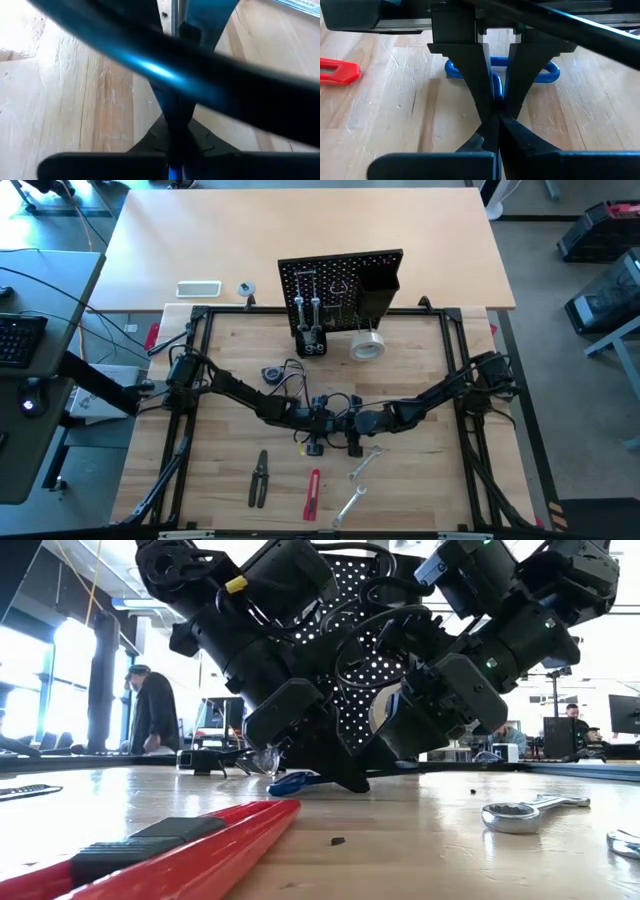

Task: Hang tools onto peg board
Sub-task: Put the blue pick tool into the top black bin on the peg board

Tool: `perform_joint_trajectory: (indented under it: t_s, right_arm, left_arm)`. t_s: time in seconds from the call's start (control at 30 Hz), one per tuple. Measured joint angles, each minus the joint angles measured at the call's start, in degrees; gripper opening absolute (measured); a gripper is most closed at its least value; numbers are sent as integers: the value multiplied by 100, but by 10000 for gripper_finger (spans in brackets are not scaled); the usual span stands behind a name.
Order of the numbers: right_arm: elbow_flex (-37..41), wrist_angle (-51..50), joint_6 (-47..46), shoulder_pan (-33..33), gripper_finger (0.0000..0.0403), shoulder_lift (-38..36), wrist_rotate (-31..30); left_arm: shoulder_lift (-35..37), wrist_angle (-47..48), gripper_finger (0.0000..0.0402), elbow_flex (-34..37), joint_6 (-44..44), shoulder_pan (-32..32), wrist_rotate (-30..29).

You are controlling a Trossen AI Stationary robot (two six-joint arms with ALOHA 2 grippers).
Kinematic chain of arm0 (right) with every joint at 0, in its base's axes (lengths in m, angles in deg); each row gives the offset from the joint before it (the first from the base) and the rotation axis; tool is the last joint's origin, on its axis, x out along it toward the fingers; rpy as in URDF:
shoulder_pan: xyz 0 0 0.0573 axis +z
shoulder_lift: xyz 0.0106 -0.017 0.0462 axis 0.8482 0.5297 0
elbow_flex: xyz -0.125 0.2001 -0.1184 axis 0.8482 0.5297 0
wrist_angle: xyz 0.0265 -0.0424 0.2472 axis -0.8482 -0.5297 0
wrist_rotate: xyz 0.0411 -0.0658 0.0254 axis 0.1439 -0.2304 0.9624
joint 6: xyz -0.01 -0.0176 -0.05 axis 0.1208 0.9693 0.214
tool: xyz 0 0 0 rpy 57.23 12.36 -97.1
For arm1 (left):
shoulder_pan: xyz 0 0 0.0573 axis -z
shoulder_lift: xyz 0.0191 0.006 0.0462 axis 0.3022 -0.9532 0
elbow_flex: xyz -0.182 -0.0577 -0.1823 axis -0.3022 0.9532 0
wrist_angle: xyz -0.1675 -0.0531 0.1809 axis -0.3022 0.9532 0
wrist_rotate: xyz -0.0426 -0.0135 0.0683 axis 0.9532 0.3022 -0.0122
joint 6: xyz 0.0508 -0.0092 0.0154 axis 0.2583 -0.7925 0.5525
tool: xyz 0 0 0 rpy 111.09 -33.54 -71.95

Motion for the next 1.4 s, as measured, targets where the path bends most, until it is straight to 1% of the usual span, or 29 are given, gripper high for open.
perform_joint_trajectory:
  t_s: [0.13,0.23,0.37,0.53,0.63,0.7,0.9,1.17,1.27,1.4]
  right_arm:
    - [-9,-400,-2,6,3,-205,23]
    - [-4,-950,-26,92,18,-548,4]
    - [-4,-1547,-221,193,58,-939,-18]
    - [-4,-1888,-592,269,117,-1045,-34]
    - [-2,-2034,-765,263,140,-1042,-33]
    - [-2,-2017,-814,261,148,-1037,-23]
    - [-2,-1953,-822,227,149,-1035,19]
    - [0,-2107,-838,221,125,-956,146]
    - [0,-2065,-753,220,122,-956,147]
    - [0,-1976,-860,220,122,-956,180]
  left_arm:
    - [-2,29,5,-7,48,-10,-26]
    - [0,182,3,-7,83,-10,-38]
    - [92,310,3,-2,175,-12,-39]
    - [291,774,2,-88,336,-16,-98]
    - [346,1099,2,-274,427,-18,-153]
    - [371,1337,2,-378,479,-18,-185]
    - [372,1354,1,-541,585,-14,-86]
    - [376,1347,1,-733,671,-7,7]
    - [380,1445,1,-741,671,-7,9]
    - [382,1441,1,-739,672,-7,33]
